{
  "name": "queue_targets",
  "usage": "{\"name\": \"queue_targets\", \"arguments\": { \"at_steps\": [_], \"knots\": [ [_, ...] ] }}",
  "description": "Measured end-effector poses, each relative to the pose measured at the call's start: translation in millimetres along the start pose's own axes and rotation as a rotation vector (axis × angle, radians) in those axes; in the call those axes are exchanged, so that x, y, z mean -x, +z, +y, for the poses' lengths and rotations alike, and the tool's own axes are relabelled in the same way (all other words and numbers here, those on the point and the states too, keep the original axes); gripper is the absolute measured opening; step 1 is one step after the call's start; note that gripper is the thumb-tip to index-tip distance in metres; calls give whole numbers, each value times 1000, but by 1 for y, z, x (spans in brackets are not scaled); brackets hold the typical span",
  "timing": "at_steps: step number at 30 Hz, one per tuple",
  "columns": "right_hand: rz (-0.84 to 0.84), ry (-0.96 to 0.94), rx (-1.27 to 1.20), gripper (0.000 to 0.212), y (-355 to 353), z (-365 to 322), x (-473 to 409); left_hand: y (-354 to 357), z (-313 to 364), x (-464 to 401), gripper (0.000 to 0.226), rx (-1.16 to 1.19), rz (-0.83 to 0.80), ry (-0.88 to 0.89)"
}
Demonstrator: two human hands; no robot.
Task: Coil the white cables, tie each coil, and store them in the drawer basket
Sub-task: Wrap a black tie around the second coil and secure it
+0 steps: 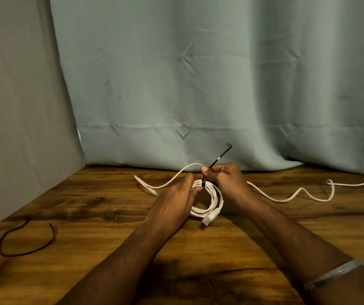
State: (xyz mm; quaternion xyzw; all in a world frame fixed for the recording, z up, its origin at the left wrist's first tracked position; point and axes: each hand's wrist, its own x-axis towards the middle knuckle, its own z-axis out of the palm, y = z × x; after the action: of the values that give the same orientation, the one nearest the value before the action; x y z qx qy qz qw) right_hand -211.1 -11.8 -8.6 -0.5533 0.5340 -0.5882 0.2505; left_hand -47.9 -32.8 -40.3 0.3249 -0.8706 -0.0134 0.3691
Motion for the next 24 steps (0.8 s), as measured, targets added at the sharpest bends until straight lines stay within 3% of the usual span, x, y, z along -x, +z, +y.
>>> {"name": "queue_targets", "arguments": {
  "at_steps": [10, 17, 21, 24],
  "knots": [
    [-26, -82, 95, 33, -3, -7, 6, -5, -1, 1, 17, -84, 149, 112],
    [-296, 324, -303, 20, -11, -12, 9, -13, 8, 4, 27, -64, 222, 205],
    [-346, 476, -495, 37, -12, -12, 7, -11, 12, 3, 29, -72, 232, 238],
    [-352, 574, -528, 14, -12, -14, 9, -11, 13, 3, 27, -62, 249, 262]
  ]
}}
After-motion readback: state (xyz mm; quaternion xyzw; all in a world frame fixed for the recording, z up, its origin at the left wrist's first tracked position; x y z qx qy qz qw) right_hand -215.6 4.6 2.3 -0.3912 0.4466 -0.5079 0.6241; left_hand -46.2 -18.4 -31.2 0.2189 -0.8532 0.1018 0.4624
